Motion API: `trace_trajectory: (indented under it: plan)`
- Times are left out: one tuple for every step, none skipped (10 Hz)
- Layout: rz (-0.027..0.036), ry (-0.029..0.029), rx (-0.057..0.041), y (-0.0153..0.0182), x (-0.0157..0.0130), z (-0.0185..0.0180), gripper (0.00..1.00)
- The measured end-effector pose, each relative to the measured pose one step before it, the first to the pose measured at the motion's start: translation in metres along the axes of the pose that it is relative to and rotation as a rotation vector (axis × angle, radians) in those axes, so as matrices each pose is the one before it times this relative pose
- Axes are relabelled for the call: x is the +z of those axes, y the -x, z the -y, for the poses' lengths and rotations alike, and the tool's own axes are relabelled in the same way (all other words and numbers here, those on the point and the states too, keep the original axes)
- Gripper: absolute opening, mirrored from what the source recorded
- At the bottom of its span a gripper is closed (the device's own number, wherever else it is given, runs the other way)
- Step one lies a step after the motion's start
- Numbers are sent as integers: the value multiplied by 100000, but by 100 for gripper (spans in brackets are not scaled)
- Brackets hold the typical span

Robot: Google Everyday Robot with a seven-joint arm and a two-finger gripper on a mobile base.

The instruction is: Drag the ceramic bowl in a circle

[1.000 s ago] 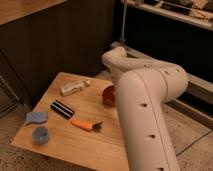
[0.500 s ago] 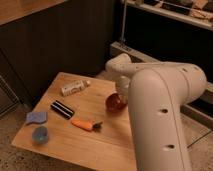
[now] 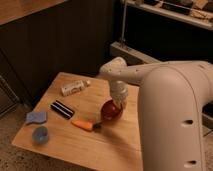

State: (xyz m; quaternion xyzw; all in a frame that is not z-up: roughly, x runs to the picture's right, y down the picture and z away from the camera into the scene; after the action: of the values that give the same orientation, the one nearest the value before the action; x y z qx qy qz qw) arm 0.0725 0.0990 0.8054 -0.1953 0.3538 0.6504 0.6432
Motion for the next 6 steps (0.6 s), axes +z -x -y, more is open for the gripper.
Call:
trace_trajectory:
  plan:
    - [294,723,-3841,-446,-106,-1501,0]
    - [114,896,-2350,-144,-7,-1177,0]
    - [-31,1256,-2571,-127,-14,-1433,0]
    - [107,1545,-2300,107,18,-1447,0]
    - [257,1271,-1845,271,-9,-1151,0]
    - [570,1214,-1934,475,-65,-1135,0]
